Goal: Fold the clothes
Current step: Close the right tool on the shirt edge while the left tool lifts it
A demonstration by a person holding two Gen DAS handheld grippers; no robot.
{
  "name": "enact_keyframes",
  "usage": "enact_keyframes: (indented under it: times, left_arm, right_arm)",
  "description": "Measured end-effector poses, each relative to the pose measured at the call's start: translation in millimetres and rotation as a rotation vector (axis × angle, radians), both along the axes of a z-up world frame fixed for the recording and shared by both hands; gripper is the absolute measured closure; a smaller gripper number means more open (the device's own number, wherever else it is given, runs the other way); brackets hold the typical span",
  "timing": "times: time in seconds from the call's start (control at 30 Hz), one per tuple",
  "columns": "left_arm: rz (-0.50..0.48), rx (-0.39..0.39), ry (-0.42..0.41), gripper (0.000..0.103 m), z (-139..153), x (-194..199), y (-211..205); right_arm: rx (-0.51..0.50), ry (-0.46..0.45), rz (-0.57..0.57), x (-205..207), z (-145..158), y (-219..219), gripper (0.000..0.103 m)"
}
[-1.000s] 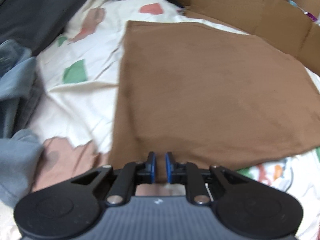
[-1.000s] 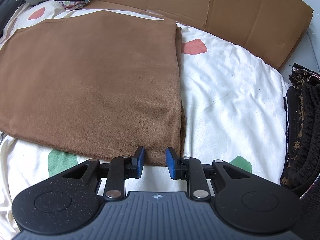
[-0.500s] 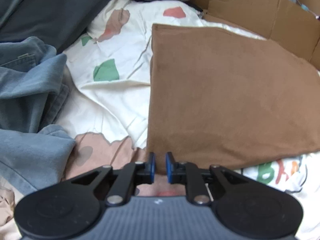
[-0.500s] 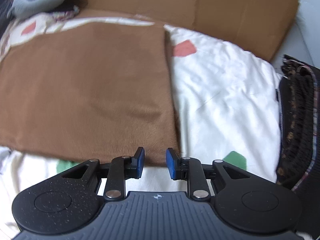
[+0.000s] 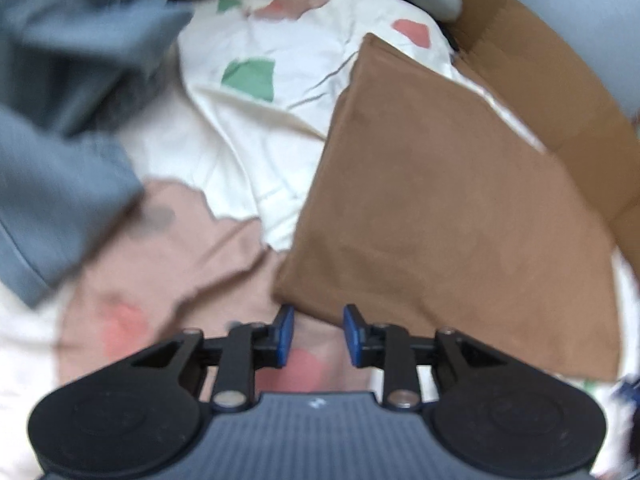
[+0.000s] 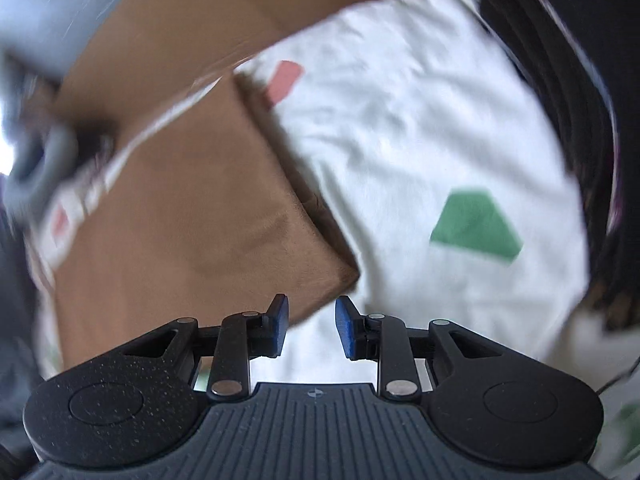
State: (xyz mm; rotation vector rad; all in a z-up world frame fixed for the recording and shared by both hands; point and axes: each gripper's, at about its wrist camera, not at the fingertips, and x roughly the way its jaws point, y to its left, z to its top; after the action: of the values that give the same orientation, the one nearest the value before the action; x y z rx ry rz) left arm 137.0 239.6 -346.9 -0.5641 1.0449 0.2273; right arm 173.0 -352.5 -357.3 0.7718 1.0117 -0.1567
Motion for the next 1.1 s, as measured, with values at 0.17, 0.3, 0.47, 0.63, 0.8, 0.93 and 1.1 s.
enact_keyframes:
  times: [0.17,0.3,0.47,0.63,0.8,0.93,1.1]
  left_arm:
    - [0.116,-0.148,-0.027,0.065,-16.7,-5.2,10.8]
    - [0.202,-0.251,-0.075,0.065,-24.8,-12.4,23.2]
    - [0.334,-0.358,-0.158,0.067,-36.9,-25.4,33.5]
    - [0.388,-0.394,-0.219,0.074,-37.1,-36.5,36.1]
    - [0.369,-0.399,-0.236,0.073,-37.6,-34.7,37.4]
    - [0.38,-0.402,-0.242,0.073,-47.7,-31.4,40.3]
    - [0.386,-0.412,-0.27,0.073,-55.3,-25.1,43.8]
  right_arm:
    - [0.13,0.001,-0.093,0.2,-20.1,-5.6,0.064]
    - [0.219,-0.003,-0.172,-1.6,-35.6,-12.7,0.064]
    - [0.215,-0.035,-0.194,0.1,-36.2,-12.1,0.068]
    - [0.233,-0.059,-0.186,0.8,-30.5,-19.4,0.096]
    - [0.293,-0.086,-0.166,-3.3,-32.0,-24.0,0.093]
    - [0.384,-0.101,-0.197,-10.4,-49.1,-22.3,0.06]
    - [0.429,-0.164,-0.232,-10.4,-62.1,-22.8,0.058]
